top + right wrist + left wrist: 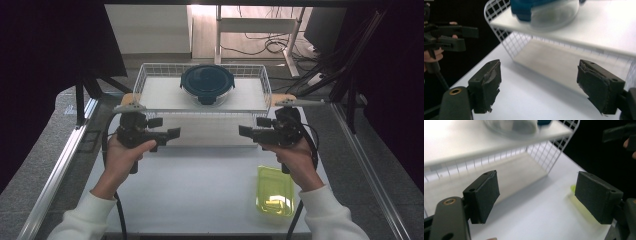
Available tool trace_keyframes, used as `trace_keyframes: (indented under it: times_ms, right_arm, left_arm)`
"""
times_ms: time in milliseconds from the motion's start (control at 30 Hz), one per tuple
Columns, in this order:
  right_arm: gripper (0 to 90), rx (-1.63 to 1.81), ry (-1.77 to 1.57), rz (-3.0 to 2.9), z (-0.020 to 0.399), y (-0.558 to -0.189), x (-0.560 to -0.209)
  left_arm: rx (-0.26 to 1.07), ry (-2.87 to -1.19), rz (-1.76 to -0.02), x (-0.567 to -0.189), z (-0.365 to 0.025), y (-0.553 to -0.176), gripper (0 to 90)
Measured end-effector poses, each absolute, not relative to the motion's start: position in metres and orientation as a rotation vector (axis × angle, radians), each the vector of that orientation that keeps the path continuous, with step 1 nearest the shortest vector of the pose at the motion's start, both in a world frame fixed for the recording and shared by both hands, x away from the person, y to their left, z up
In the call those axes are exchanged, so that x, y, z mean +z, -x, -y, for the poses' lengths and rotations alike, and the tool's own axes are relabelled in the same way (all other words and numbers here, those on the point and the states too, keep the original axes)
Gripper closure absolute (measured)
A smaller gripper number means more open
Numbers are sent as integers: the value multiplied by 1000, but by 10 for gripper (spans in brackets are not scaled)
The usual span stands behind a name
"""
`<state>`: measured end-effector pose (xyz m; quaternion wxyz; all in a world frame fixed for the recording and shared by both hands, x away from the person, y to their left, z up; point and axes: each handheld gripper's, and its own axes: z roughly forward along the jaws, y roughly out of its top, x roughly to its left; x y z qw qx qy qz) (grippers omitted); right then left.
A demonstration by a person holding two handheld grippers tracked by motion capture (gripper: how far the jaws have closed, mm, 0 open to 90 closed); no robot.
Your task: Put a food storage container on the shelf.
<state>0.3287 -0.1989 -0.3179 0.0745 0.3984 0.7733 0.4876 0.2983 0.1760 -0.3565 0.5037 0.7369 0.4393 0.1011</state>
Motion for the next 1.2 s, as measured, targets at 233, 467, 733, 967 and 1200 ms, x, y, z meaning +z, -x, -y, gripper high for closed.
trace_keyframes:
  times_ms: [233, 467, 733, 967, 1200]
  right_arm:
    - [241, 1431, -1170, -2349, 212, -305, -345]
    - [284, 1365, -1134, -2363, 224, -284, -375]
    - [311, 1269, -1176, -2380, 241, -274, -407]
    - [348, 1238, -1186, -2414, 245, -264, -420]
    - [355, 1222, -1188, -2428, 243, -262, -425]
  left_arm:
    - [238, -1800, -1069, -384, -178, -272, 191]
    - [234, -1820, -1112, -413, -184, -252, 190]
    - [253, -1875, -1126, -438, -183, -234, 198]
    - [209, -1874, -1161, -457, -184, -230, 205]
    - [230, -1894, -1190, -465, -182, -230, 213]
